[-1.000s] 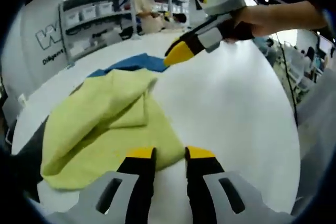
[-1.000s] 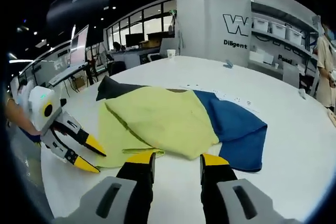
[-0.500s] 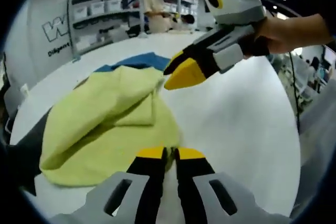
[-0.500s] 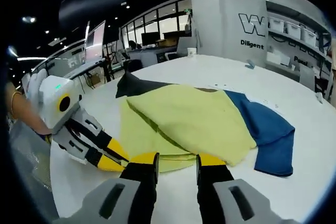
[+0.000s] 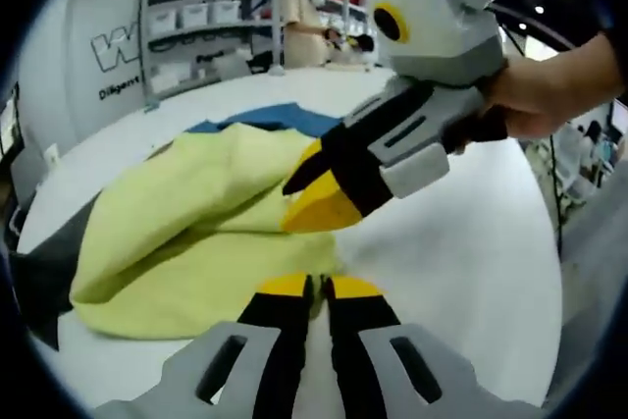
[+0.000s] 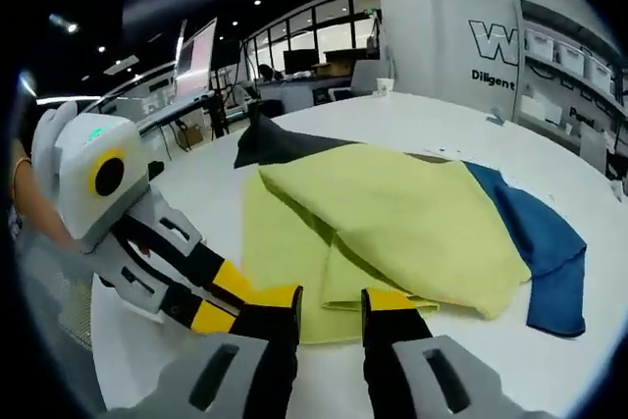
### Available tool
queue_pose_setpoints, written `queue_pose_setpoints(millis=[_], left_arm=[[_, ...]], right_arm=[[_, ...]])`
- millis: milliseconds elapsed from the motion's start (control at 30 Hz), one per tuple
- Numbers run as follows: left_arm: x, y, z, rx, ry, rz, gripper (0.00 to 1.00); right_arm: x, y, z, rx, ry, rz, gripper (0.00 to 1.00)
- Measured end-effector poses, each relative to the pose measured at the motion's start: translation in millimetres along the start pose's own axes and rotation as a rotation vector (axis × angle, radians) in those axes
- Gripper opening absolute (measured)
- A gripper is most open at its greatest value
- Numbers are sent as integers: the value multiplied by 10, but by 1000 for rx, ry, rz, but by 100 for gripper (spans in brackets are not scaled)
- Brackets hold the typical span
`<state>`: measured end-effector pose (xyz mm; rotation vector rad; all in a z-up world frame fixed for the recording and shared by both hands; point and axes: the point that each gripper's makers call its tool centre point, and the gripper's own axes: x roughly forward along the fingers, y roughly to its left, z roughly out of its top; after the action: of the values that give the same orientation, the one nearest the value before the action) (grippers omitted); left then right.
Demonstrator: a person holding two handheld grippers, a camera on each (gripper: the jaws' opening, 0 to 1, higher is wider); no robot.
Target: Fold the garment on the visible template until the final outline fits inside the template.
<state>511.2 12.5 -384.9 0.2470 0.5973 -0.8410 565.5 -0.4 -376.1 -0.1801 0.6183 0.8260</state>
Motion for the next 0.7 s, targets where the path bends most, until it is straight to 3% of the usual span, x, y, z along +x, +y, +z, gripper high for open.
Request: queue_pose_setpoints(millis=[100, 167, 333, 433, 500, 533, 700], left_arm=[[-8, 0, 2, -16, 3, 7, 3], [-57, -6, -37, -38, 50, -1, 3], [-252, -47, 22, -35, 32, -6, 3], [-333, -48, 25, -33, 29, 2, 3], [-389, 12, -47, -14, 36, 26, 3], [-484, 27, -51, 8, 61, 70, 3], [-679, -18, -187, -4, 88, 89, 3]], right_arm=[[-38, -119, -29, 56, -6, -36, 19], [-73, -200, -52, 65, 1, -55, 19], [-156, -338, -78, 93, -3, -84, 19], [-148, -360, -100, 99, -4, -89, 19], [-170, -335, -92, 104, -5, -88, 19], [-171, -331, -96, 113, -12, -88, 18], [-203, -279, -116, 131, -12, -89, 18]])
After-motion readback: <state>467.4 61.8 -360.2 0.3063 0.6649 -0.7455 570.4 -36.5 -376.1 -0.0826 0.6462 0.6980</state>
